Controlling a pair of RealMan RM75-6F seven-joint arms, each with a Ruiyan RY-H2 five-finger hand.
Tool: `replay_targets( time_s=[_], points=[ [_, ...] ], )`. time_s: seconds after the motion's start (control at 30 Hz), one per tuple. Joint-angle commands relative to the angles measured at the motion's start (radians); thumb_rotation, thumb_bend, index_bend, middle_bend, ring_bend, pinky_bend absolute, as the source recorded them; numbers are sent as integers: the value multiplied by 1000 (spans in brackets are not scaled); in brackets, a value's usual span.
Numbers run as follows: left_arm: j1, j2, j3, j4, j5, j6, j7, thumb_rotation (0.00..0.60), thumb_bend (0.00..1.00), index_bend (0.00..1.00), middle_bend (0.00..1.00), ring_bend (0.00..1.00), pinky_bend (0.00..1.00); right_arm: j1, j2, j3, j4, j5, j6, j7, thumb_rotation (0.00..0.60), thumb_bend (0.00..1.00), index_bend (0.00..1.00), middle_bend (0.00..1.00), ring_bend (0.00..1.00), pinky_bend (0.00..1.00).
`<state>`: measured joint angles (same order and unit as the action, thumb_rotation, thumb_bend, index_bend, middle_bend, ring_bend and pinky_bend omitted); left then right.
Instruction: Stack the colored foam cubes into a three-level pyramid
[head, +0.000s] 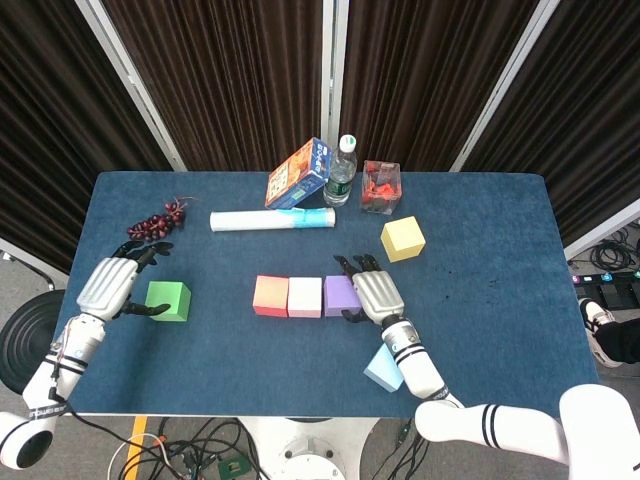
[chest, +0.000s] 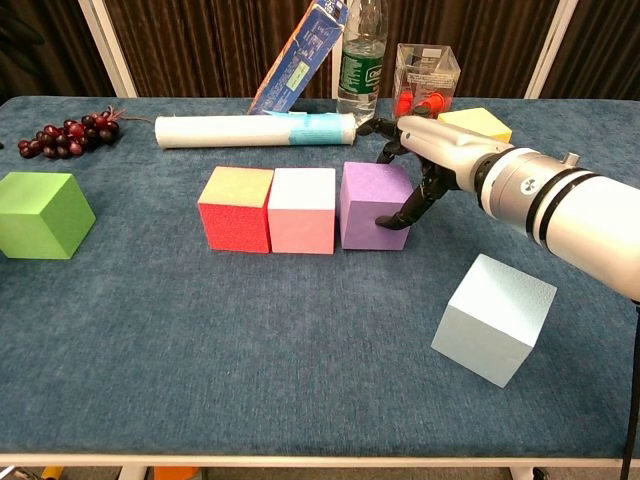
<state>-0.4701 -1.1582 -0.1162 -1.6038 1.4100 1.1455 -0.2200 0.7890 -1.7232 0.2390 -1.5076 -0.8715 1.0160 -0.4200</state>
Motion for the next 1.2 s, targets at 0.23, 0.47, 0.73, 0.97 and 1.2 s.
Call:
replay_targets(
  time_s=[0.23,0.47,0.73,0.97,1.2],
  points=[
    [1,-2,0,5,1,0,-8,600,16,172,242,329,146,10,-21,8,-2,14,10,-19,600,234,0,358,65,0],
    [1,-2,0,8,4,0,-17,600,16,171,242,329,146,12,-39,10,3,26,23,-36,600,234,0,352,65,0],
    [0,-2,0,10,7,-1,-19,600,16,171,242,329,146,12,-40,11,2,27,21,-38,600,232,0,333,62,0],
    [0,-3,0,12,6,-4,-23,600,16,171,242,329,146,17,-42,11,8,32,11,-42,600,229,0,310,58,0],
    [0,-3,1,14,7,-4,-25,600,16,171,242,329,146,22,-47,13,12,37,3,-42,600,226,0,269,43,0]
  ],
)
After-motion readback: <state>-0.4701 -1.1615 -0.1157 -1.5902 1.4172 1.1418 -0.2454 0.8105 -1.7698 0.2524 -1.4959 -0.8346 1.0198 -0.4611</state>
